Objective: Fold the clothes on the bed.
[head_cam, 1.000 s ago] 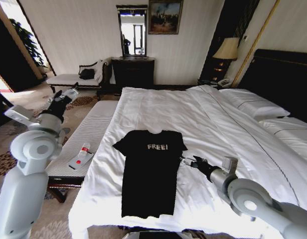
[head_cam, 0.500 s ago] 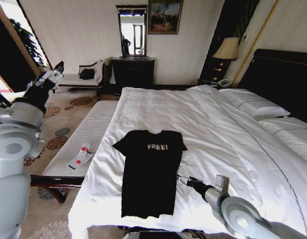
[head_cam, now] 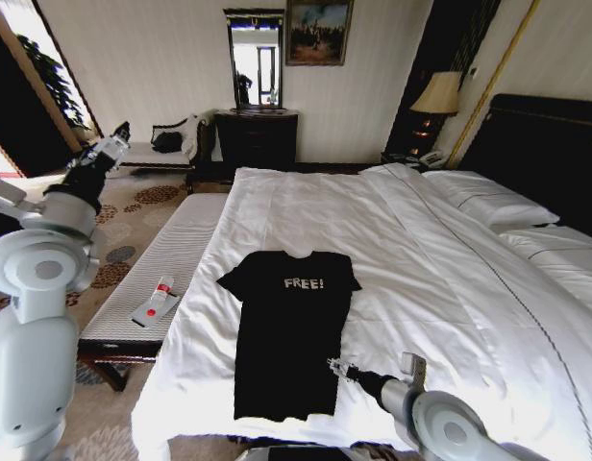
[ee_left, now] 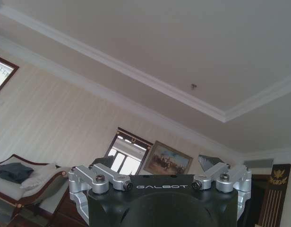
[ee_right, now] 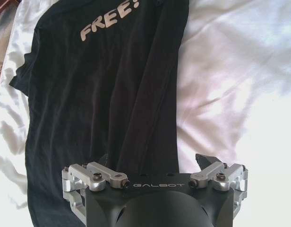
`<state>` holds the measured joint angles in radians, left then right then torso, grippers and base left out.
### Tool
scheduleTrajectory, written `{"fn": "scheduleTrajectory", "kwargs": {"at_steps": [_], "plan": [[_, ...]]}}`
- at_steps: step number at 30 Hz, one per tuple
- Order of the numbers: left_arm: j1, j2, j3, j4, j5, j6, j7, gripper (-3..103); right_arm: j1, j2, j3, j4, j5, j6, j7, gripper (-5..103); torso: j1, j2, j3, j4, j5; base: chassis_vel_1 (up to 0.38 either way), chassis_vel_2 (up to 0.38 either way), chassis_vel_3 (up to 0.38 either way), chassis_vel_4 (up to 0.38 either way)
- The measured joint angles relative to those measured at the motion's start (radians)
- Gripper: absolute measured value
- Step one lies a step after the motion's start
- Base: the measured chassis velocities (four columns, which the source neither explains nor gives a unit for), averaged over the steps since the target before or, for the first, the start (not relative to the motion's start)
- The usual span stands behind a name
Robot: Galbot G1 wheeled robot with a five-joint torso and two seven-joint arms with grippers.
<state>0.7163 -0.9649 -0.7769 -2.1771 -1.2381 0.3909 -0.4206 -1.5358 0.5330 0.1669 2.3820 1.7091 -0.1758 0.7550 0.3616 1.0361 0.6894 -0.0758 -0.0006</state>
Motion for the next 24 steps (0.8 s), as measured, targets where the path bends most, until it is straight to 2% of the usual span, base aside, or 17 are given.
{"fn": "scheduleTrajectory", "kwargs": {"at_steps": [3,7,10,14,16,18,20,21,24], "plan": [[-0.044,0.000,-0.007,0.003,-0.028,-0.004,-0.001,100,0.060,0.009,-0.037,-0.031,0.002,-0.001,0.006,100,0.000,0.000,0.000,0.0003,0.0004,0.000,0.000,0.000,0.000],[-0.057,0.019,0.011,0.031,-0.023,-0.004,-0.006,100,0.106,0.011,-0.046,-0.042,0.020,0.001,0.012,100,0.000,0.000,0.000,0.0004,0.0000,0.000,0.000,0.000,0.000],[-0.092,0.042,0.024,0.022,-0.064,-0.003,-0.017,100,0.136,0.009,-0.025,-0.020,0.085,0.002,0.046,100,0.000,0.000,0.000,0.0005,-0.0002,0.000,0.000,0.000,0.000],[-0.145,0.035,0.024,0.017,-0.121,0.003,-0.031,100,0.135,0.008,-0.018,0.009,0.125,-0.008,0.083,100,0.000,0.000,0.000,0.0002,0.0003,0.000,0.000,0.000,0.000],[-0.152,0.024,0.028,0.035,-0.111,0.005,-0.032,100,0.130,0.008,-0.024,0.008,0.122,-0.011,0.087,100,0.000,0.000,0.000,0.0001,0.0006,0.000,0.000,0.000,0.000],[-0.145,0.003,0.056,0.096,-0.047,0.005,-0.025,100,0.125,0.012,-0.039,-0.011,0.102,-0.014,0.089,100,0.000,0.000,0.000,-0.0001,0.0004,0.000,0.000,0.000,0.000],[-0.118,0.000,0.109,0.185,0.056,-0.010,-0.004,100,0.129,0.023,-0.046,-0.035,0.084,-0.015,0.089,100,0.000,0.000,0.000,-0.0003,-0.0005,0.000,0.000,0.000,0.000],[-0.118,0.000,0.109,0.185,0.056,-0.010,-0.004,100,0.129,0.023,-0.046,-0.035,0.084,-0.015,0.089,100,0.000,0.000,0.000,-0.0003,-0.0005,0.000,0.000,0.000,0.000],[-0.083,0.053,0.168,0.293,0.178,-0.051,0.052,100,0.136,0.036,-0.041,-0.034,0.077,-0.017,0.089,100,0.000,0.000,0.000,0.0003,-0.0003,0.000,0.000,0.000,0.000]]}}
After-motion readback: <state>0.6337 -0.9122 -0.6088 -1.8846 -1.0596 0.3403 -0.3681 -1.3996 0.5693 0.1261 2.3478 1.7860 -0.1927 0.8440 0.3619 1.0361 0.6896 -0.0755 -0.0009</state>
